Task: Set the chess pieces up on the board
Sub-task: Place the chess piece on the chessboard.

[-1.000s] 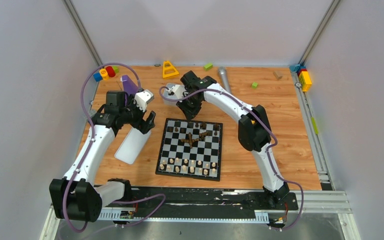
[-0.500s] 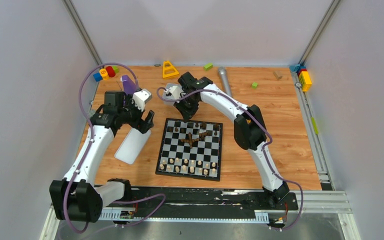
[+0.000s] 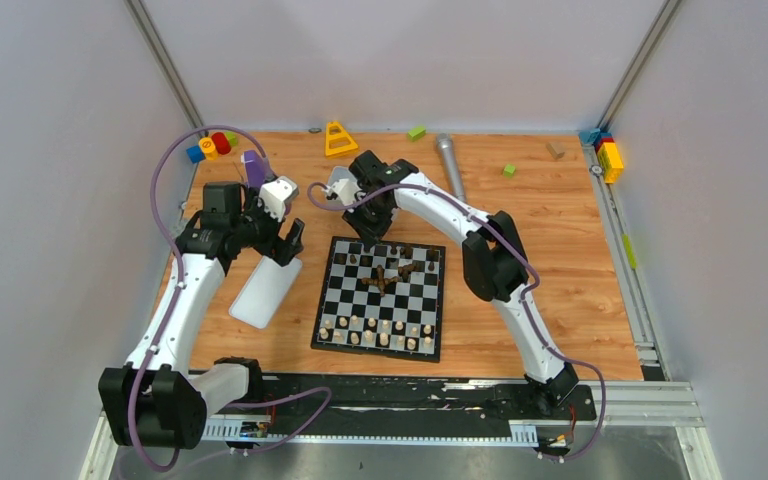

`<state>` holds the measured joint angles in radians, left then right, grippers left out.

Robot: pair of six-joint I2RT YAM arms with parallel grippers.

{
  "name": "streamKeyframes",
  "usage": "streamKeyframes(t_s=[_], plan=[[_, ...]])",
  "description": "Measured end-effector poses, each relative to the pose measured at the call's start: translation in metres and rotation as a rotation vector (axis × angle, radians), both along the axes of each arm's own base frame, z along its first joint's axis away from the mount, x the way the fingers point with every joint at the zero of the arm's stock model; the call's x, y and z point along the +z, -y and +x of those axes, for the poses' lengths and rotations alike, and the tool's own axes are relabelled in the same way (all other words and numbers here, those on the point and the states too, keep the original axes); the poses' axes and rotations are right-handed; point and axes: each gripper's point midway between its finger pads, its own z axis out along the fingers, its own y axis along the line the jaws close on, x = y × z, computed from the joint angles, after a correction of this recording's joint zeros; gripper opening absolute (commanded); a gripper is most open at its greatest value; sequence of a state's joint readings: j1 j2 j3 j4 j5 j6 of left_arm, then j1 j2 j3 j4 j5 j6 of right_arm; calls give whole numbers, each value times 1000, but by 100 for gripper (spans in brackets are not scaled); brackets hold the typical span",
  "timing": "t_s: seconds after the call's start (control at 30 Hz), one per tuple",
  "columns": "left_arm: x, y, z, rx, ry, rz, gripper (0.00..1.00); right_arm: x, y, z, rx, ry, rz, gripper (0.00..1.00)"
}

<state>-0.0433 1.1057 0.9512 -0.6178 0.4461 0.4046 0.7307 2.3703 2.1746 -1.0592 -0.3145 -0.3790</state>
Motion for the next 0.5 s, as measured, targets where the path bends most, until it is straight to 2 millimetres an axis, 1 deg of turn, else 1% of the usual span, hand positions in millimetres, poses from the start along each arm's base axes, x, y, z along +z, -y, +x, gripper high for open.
streamKeyframes(t_s=[0.17, 0.27, 0.33, 0.5], plan=[[0, 0, 0, 0, 1, 0, 99, -2, -1, -1, 3, 2, -6, 15], [0, -1, 0, 3, 2, 0, 99, -4, -1, -1, 2, 3, -12, 21], [1, -1, 0, 5, 3, 0, 99, -4, -1, -1, 3, 5, -13, 28], [1, -2, 0, 6, 4, 0, 99, -5, -2, -2, 7, 7, -19, 51]])
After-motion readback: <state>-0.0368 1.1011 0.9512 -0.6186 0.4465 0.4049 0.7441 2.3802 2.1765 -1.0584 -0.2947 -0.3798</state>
